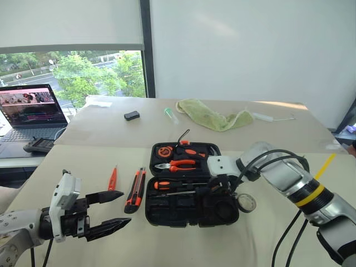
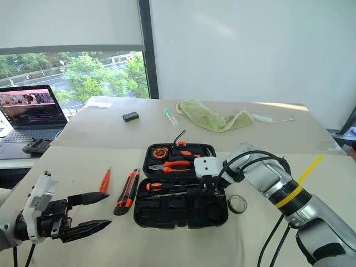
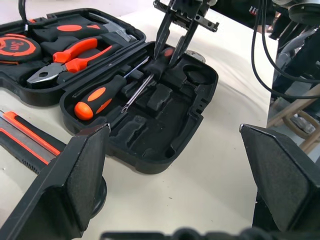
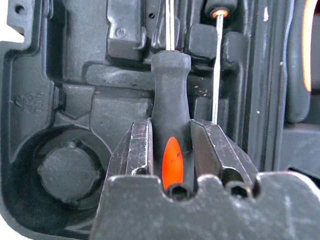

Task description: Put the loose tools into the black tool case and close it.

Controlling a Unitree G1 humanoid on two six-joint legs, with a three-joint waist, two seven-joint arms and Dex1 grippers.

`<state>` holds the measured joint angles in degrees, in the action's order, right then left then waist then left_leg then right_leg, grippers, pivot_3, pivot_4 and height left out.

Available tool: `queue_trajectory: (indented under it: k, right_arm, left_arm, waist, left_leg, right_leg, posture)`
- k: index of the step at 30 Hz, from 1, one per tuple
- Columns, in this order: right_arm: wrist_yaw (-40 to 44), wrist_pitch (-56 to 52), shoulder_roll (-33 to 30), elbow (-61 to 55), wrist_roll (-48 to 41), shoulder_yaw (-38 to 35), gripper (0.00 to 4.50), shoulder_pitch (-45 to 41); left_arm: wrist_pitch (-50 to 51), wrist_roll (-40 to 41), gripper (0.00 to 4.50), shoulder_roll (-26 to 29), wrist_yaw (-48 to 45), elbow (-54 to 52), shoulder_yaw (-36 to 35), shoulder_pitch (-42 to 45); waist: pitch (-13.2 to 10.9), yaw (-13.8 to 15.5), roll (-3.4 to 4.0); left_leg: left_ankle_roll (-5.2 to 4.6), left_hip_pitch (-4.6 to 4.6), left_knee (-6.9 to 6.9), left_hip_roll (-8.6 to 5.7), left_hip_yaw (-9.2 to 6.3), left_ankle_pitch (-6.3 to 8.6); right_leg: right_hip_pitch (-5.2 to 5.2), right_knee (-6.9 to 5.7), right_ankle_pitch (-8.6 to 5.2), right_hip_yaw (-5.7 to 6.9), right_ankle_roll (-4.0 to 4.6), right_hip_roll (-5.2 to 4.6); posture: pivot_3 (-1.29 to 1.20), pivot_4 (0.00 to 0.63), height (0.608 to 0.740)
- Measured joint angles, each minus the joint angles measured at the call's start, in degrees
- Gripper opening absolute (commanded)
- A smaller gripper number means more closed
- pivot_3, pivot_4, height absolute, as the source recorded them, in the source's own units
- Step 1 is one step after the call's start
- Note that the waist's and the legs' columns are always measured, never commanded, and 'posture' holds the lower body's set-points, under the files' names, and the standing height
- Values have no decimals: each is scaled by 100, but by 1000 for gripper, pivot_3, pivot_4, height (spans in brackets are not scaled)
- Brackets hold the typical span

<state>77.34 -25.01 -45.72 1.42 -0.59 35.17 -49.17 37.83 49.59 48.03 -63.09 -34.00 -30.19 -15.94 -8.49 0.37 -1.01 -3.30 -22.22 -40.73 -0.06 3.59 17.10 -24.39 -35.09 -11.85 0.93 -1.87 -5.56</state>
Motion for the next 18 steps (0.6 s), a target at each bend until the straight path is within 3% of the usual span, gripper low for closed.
queue_trajectory:
  k: [12, 14, 17, 18]
  right_arm:
    - [121, -959, 156, -82, 172, -47, 819, -3]
    - [122, -949, 182, -83, 212, -50, 1833, -3]
    - [18, -911, 241, -92, 250, -186, 2691, 72]
    - [-5, -912, 245, -109, 246, -243, 2691, 108]
  left_arm:
    - [-67, -14, 4478, -16, 123, -29, 222, -37]
    - [-92, -22, 4478, -15, 123, -29, 227, -33]
    - [-170, -45, 4478, -15, 113, -28, 233, -41]
    - [-176, -49, 4478, -15, 108, -25, 237, -52]
  waist:
    - [0, -34, 2]
    - [0, -42, 1]
    - [0, -50, 2]
    - [0, -50, 1]
  left_leg:
    - [5, -4, 12, -2, -3, 0]
    - [5, -3, 12, -2, -2, 0]
    - [6, -4, 13, -2, -3, 0]
    - [6, -4, 13, -2, -3, 0]
  right_leg:
    - [-13, -3, 2, 11, 8, -39]
    - [-13, -3, 2, 11, 8, -38]
    - [-13, -3, 2, 14, 8, -37]
    - [-13, -3, 2, 15, 8, -36]
  posture:
    - [0, 150, 740]
    - [0, 150, 740]
    - [0, 150, 740]
    - [0, 150, 740]
